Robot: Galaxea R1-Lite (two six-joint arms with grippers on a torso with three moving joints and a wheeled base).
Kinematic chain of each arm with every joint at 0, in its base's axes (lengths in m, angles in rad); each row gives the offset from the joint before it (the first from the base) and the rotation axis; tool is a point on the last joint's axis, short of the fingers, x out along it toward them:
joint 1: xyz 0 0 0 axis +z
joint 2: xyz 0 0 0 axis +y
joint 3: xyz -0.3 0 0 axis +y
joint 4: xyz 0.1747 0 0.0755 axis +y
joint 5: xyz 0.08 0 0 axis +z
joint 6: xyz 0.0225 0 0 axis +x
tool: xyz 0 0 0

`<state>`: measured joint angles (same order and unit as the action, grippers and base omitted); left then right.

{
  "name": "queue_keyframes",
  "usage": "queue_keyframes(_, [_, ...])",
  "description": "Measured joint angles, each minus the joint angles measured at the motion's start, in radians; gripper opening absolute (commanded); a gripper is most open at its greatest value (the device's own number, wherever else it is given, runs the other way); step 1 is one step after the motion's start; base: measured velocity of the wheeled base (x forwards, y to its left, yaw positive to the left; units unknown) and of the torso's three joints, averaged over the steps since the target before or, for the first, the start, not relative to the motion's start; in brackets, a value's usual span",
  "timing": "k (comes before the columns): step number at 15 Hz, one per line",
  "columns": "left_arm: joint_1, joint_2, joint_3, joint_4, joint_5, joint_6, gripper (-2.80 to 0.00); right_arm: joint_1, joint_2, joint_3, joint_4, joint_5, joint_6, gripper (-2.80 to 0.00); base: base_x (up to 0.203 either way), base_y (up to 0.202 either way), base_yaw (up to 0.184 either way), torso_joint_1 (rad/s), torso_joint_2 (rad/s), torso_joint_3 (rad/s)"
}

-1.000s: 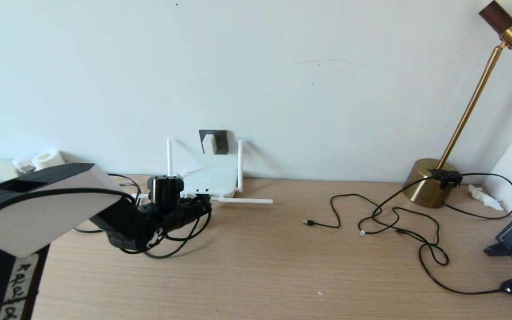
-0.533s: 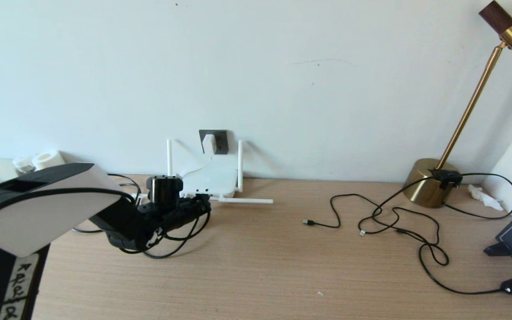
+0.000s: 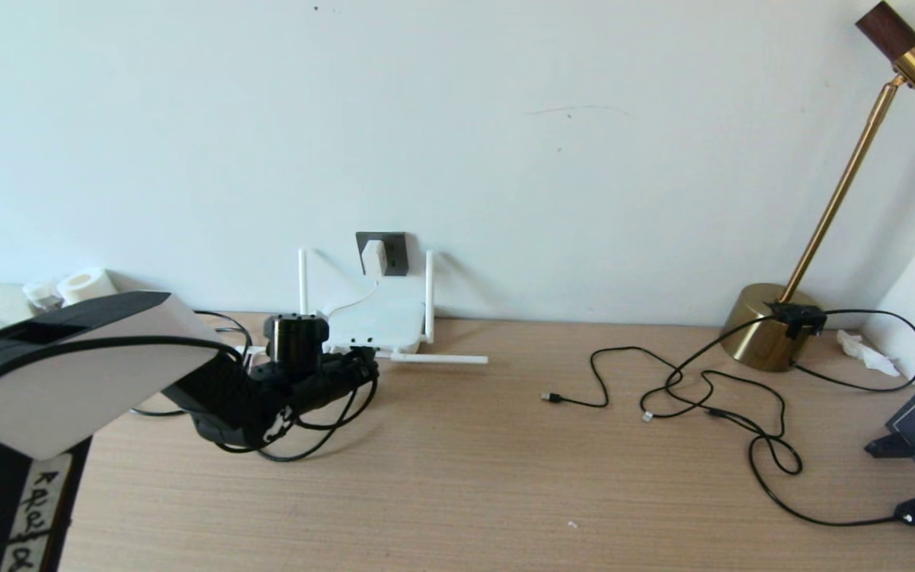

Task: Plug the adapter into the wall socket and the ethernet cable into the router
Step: Plug cable into router interface

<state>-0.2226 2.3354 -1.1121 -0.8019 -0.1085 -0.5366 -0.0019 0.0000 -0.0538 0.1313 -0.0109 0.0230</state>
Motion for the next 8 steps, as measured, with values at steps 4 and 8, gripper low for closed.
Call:
queue_keyframes(4, [0.000,0.003,-0.003,0.004,0.000,0.001,-2.80,0.000,0.000,0.000,0.000,0.000,0.000,0.00,0.000,0.000,0.000,0.000,0.00,0.000])
queue_keyframes(8, [-0.001,0.005,-0.032,0.037,-0.001,0.001,-2.80,0.000,0.000,0.000,0.000,0.000,0.000,0.00,0.000,0.000,0.000,0.000,0.00,0.000])
